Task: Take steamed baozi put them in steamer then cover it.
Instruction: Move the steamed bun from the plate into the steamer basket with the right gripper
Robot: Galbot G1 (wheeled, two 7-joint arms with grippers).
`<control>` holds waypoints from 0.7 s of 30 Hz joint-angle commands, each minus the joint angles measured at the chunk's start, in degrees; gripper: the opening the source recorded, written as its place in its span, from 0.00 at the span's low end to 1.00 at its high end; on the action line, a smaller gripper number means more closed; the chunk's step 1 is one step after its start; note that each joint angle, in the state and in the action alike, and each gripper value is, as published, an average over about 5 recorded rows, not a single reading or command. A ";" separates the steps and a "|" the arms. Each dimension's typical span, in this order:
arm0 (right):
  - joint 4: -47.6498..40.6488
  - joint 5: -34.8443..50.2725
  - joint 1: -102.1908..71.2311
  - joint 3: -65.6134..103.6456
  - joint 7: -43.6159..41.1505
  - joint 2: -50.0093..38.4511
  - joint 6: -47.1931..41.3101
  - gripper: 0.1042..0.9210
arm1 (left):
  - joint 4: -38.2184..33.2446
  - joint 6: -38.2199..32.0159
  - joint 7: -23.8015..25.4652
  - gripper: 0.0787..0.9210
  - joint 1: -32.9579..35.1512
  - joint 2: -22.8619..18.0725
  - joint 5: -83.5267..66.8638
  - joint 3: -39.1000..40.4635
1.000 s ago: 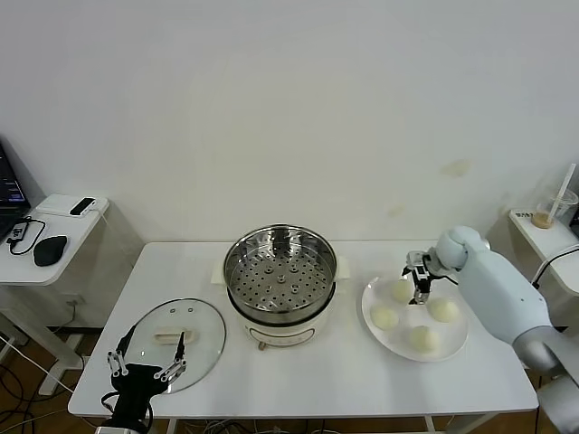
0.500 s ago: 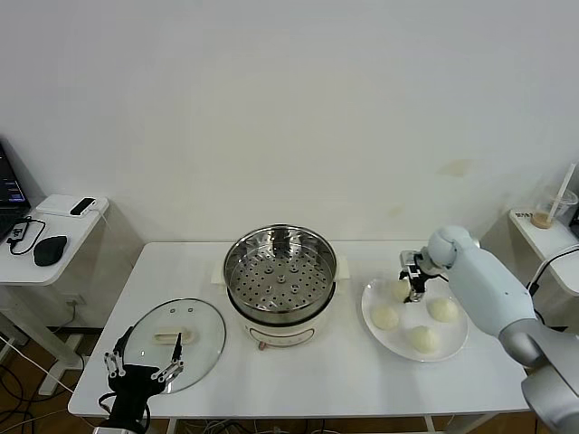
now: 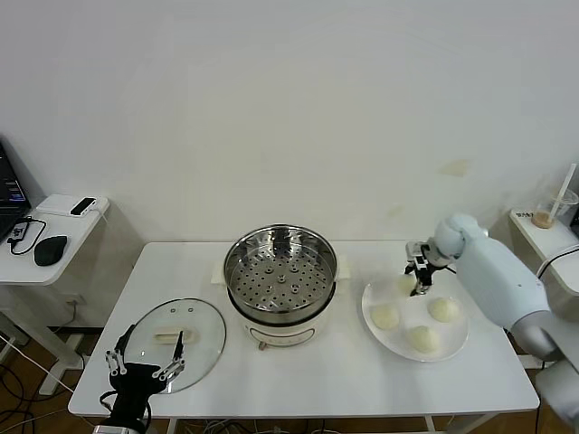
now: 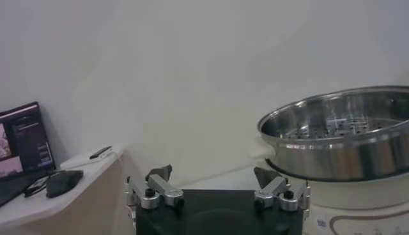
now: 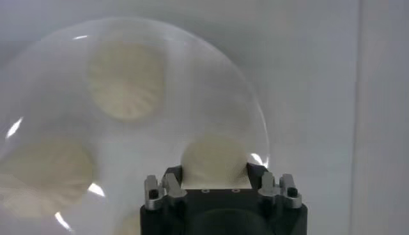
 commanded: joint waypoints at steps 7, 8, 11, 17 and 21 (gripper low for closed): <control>14.09 18.39 20.18 -15.07 0.05 -4.44 -3.34 0.65 | -0.08 0.15 0.13 0.88 -0.33 0.44 -0.51 0.65; 14.47 19.41 21.71 -16.66 0.33 -3.74 -3.61 0.65 | -0.09 0.13 0.12 0.88 -0.30 0.48 -0.61 0.57; 15.61 22.14 25.15 -20.50 1.33 -1.58 -4.14 0.65 | -0.18 0.12 0.09 0.88 -0.25 0.52 -0.83 0.30; 17.62 27.31 29.51 -26.99 4.44 3.94 -3.74 0.65 | -0.64 0.13 0.09 0.88 0.08 0.52 -1.41 -0.53; 18.14 31.29 31.90 -32.44 8.09 8.58 -1.49 0.65 | -0.86 0.13 0.11 0.88 0.44 0.61 -1.71 -1.21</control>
